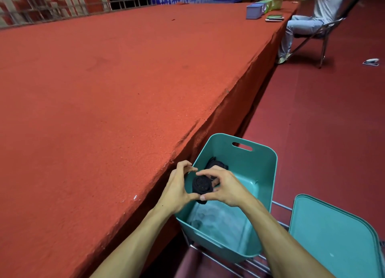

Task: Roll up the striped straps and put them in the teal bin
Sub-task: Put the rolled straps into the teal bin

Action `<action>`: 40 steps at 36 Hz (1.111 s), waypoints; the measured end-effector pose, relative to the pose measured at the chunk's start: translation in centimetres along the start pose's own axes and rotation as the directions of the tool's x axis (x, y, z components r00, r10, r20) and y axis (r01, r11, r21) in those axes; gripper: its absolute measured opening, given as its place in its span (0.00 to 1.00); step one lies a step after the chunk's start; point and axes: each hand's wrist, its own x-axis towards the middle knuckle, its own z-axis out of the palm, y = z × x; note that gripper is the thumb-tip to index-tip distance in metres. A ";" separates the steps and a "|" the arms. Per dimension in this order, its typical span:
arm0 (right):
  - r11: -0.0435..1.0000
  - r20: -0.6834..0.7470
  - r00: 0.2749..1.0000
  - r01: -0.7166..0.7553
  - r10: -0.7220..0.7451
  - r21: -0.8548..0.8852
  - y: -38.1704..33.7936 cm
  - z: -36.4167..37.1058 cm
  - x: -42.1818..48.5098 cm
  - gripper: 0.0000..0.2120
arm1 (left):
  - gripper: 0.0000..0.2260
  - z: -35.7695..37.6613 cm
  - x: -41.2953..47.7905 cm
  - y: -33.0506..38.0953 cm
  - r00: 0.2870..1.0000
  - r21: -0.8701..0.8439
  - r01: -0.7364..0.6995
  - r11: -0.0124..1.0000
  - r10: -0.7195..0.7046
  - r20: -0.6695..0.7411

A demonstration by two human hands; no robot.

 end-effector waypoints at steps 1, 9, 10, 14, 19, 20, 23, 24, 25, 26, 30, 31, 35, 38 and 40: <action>1.000 0.008 1.000 -0.003 0.004 -0.006 0.0 0.0 0.0 0.29 | 0.40 0.0 -0.1 0.0 1.000 0.010 -0.003 1.000 0.003 0.009; 0.998 -0.031 0.999 -0.043 0.042 -0.054 0.0 0.0 -0.3 0.27 | 0.36 -0.3 -0.6 -0.1 0.999 0.048 0.010 0.999 -0.013 0.047; 0.997 -0.032 0.998 -0.048 0.046 -0.055 0.1 0.0 -0.4 0.27 | 0.37 -0.4 -0.8 -0.2 0.998 0.055 0.007 0.998 -0.010 0.061; 0.992 -0.076 0.993 -0.098 0.092 -0.081 0.5 -0.4 -0.9 0.26 | 0.42 -0.8 -1.4 -0.6 0.989 0.061 -0.065 0.996 0.057 0.135; 0.962 -0.176 0.961 -0.239 0.215 -0.128 1.9 -1.6 -1.1 0.25 | 0.50 -1.2 -2.3 -1.7 0.965 0.066 -0.104 0.992 0.085 0.246; 0.949 -0.200 0.949 -0.276 0.244 -0.150 2.2 -1.8 -1.1 0.25 | 0.51 -1.3 -2.4 -1.9 0.963 0.070 -0.112 0.991 0.091 0.254; 0.904 -0.273 0.901 -0.390 0.336 -0.175 3.1 -2.4 -1.0 0.26 | 0.53 -1.5 -2.7 -2.2 0.960 0.069 -0.122 0.990 0.100 0.261; 0.886 -0.296 0.883 -0.426 0.364 -0.181 3.3 -2.5 -0.9 0.26 | 0.53 -1.5 -2.7 -2.3 0.960 0.063 -0.119 0.991 0.098 0.261; 0.870 -0.318 0.865 -0.458 0.388 -0.182 3.5 -2.5 -0.8 0.26 | 0.53 -1.6 -2.7 -2.4 0.961 0.055 -0.115 0.992 0.097 0.260; 0.857 -0.341 0.847 -0.483 0.407 -0.177 3.7 -2.5 -0.7 0.26 | 0.54 -1.6 -2.7 -2.5 0.961 0.051 -0.113 0.992 0.096 0.259; 0.815 -0.414 0.774 -0.568 0.480 -0.118 4.3 -2.2 -0.2 0.24 | 0.54 -1.6 -2.6 -2.6 0.960 0.051 -0.123 0.991 0.106 0.259; 0.803 -0.428 0.754 -0.588 0.498 -0.101 4.4 -2.2 0.0 0.24 | 0.55 -1.6 -2.6 -2.6 0.960 0.048 -0.125 0.991 0.108 0.260; 0.760 -0.488 0.678 -0.649 0.550 -0.045 5.3 -2.1 0.6 0.24 | 0.54 -1.5 -2.6 -2.7 0.958 0.038 -0.121 0.992 0.107 0.268; 0.752 -0.518 0.649 -0.658 0.557 -0.017 6.0 -2.1 1.0 0.25 | 0.54 -1.5 -2.5 -2.6 0.957 0.026 -0.124 0.992 0.113 0.269; 0.749 -0.526 0.633 -0.662 0.568 0.011 6.4 -2.0 1.3 0.24 | 0.54 -1.5 -2.5 -2.5 0.956 0.025 -0.125 0.992 0.114 0.271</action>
